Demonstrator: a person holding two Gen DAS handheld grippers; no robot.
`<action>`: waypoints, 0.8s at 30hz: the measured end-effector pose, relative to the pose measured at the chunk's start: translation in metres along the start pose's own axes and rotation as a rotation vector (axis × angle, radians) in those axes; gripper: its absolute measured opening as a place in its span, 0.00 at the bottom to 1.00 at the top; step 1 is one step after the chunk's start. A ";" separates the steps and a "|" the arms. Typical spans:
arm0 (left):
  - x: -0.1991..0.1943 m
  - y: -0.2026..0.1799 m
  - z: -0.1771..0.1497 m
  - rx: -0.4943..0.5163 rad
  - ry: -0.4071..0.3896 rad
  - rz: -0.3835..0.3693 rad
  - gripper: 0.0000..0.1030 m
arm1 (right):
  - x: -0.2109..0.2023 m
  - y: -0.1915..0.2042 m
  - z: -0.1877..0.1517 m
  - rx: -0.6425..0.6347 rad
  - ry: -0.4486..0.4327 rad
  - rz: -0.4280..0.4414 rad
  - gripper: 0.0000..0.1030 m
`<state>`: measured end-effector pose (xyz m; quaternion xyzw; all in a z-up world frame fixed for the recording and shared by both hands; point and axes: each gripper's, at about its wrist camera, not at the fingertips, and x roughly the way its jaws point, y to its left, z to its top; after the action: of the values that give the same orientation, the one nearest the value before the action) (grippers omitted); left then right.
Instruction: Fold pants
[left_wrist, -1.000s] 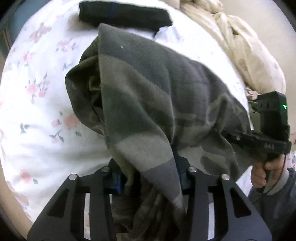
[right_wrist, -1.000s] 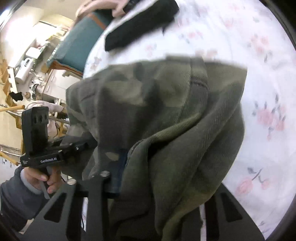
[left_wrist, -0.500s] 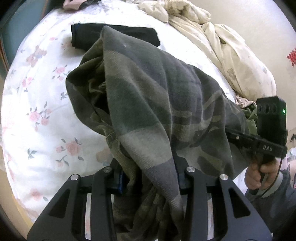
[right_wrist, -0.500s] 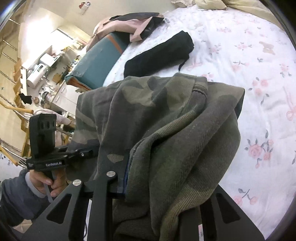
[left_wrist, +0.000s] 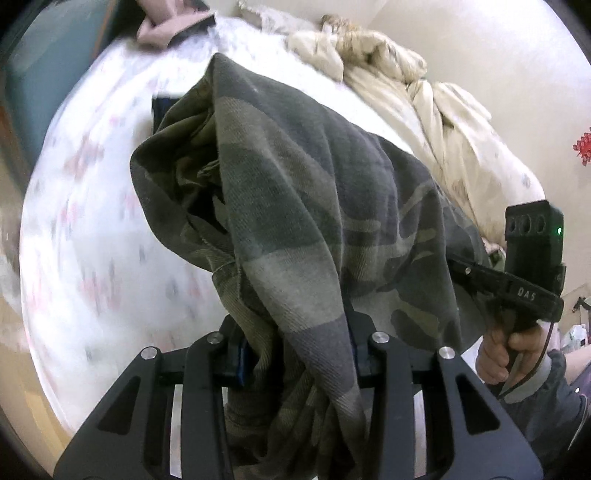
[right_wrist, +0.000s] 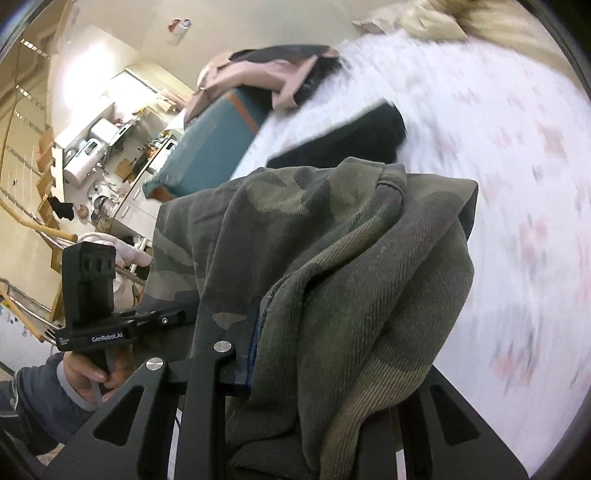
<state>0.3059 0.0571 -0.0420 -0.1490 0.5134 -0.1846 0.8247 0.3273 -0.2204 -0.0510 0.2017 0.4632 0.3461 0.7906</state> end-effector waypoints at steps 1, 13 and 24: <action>0.000 0.004 0.016 -0.014 -0.017 -0.003 0.33 | 0.004 0.000 0.015 -0.019 -0.005 -0.002 0.24; 0.078 0.104 0.163 -0.034 -0.149 0.080 0.36 | 0.135 -0.047 0.195 -0.119 0.042 -0.170 0.24; 0.078 0.135 0.147 -0.034 -0.165 0.256 0.77 | 0.102 -0.096 0.176 -0.047 -0.022 -0.309 0.71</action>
<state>0.4900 0.1499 -0.0995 -0.1111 0.4618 -0.0563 0.8782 0.5488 -0.2105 -0.0863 0.1133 0.4717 0.2288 0.8440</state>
